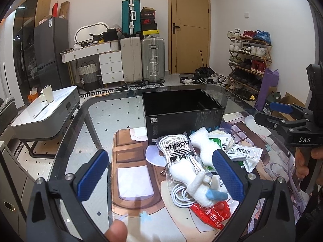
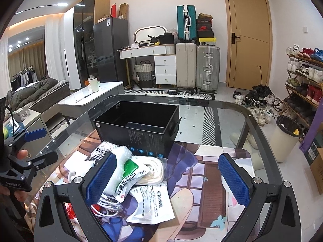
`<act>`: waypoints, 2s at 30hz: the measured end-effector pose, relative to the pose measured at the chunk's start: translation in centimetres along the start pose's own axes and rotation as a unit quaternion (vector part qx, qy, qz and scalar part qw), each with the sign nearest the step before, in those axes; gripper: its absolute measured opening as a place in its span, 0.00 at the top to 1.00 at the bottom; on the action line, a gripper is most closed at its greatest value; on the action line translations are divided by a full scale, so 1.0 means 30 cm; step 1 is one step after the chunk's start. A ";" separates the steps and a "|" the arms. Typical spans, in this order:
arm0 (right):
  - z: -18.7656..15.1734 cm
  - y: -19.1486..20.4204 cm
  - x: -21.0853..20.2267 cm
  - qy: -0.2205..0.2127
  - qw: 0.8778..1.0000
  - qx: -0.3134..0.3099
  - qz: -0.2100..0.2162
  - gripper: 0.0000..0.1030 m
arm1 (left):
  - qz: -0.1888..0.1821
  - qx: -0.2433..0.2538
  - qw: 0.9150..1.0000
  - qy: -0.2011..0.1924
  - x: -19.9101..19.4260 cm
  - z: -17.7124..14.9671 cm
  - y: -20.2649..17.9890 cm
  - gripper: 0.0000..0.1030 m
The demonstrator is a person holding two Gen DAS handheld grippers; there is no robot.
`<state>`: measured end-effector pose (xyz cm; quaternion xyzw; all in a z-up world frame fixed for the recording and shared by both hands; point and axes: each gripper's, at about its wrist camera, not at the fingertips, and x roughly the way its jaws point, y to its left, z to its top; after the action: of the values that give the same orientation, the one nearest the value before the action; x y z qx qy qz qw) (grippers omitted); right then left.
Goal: Organize soft objects
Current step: 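Grasp the white plush toy with the left gripper while the right gripper grasps the white foam strip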
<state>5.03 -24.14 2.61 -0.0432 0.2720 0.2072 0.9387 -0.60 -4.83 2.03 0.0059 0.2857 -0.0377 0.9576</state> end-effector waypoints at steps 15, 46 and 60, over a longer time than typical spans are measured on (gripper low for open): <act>0.030 0.114 0.114 0.042 0.998 -0.042 0.018 0.00 | -0.039 0.006 0.998 0.045 0.061 -0.028 0.001 0.00; 0.021 0.229 0.276 0.113 0.989 -0.079 0.060 0.17 | -0.080 -0.030 0.987 0.133 0.172 -0.072 -0.021 0.33; 0.008 0.245 0.284 0.136 0.986 -0.082 0.059 0.17 | -0.096 -0.064 0.980 0.161 0.209 -0.097 0.033 0.53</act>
<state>8.65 -14.29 -1.45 -0.1316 0.3809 0.2765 0.8725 3.11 -4.19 -3.84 -0.0768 0.4373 -0.1098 0.8893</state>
